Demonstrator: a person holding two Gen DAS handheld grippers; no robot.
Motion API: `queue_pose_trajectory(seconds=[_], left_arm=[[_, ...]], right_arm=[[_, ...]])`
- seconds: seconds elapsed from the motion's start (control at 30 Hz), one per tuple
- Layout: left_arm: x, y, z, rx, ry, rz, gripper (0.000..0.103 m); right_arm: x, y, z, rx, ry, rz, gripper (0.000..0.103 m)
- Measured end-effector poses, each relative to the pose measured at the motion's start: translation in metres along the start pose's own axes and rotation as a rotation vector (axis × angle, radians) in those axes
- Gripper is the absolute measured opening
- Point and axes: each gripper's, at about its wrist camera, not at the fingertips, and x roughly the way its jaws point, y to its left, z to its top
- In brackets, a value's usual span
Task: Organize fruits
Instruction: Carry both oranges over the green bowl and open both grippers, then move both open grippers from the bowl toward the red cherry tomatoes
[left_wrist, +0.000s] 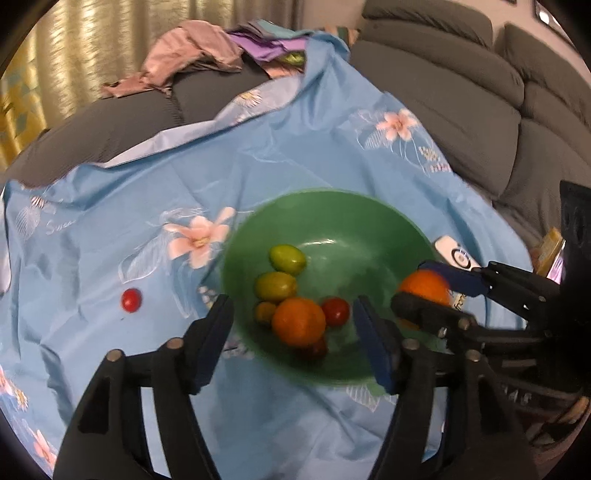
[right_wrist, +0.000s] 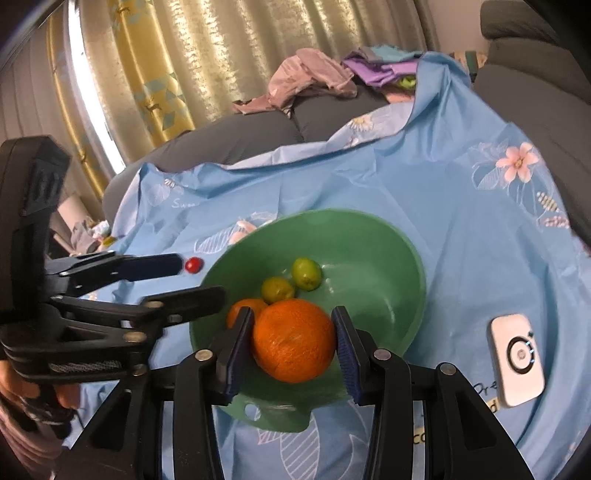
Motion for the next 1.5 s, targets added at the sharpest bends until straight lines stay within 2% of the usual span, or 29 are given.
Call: queue_pose_trajectory(seconds=[0.2, 0.37, 0.47, 0.63, 1.13, 1.5], left_arm=[[-0.040, 0.065, -0.031, -0.122, -0.034, 0.113, 0.070], [-0.065, 0.118, -0.071, -0.250, -0.024, 0.206, 0.070], [-0.075, 0.138, -0.096, -0.316, -0.014, 0.221, 0.070], [-0.073, 0.150, -0.121, -0.371, 0.015, 0.219, 0.070], [-0.048, 0.153, -0.133, -0.333, 0.059, 0.214, 0.070], [-0.007, 0.163, -0.124, -0.298, 0.116, 0.186, 0.068]], right_arm=[[-0.006, 0.035, 0.010, -0.080, -0.038, 0.091, 0.044], [-0.001, 0.071, 0.012, -0.142, -0.029, 0.176, 0.044], [0.006, 0.089, 0.011, -0.171, -0.010, 0.200, 0.044], [0.018, 0.114, 0.006, -0.208, 0.033, 0.227, 0.044], [0.050, 0.155, -0.003, -0.263, 0.126, 0.251, 0.044], [0.075, 0.159, -0.003, -0.251, 0.166, 0.239, 0.044]])
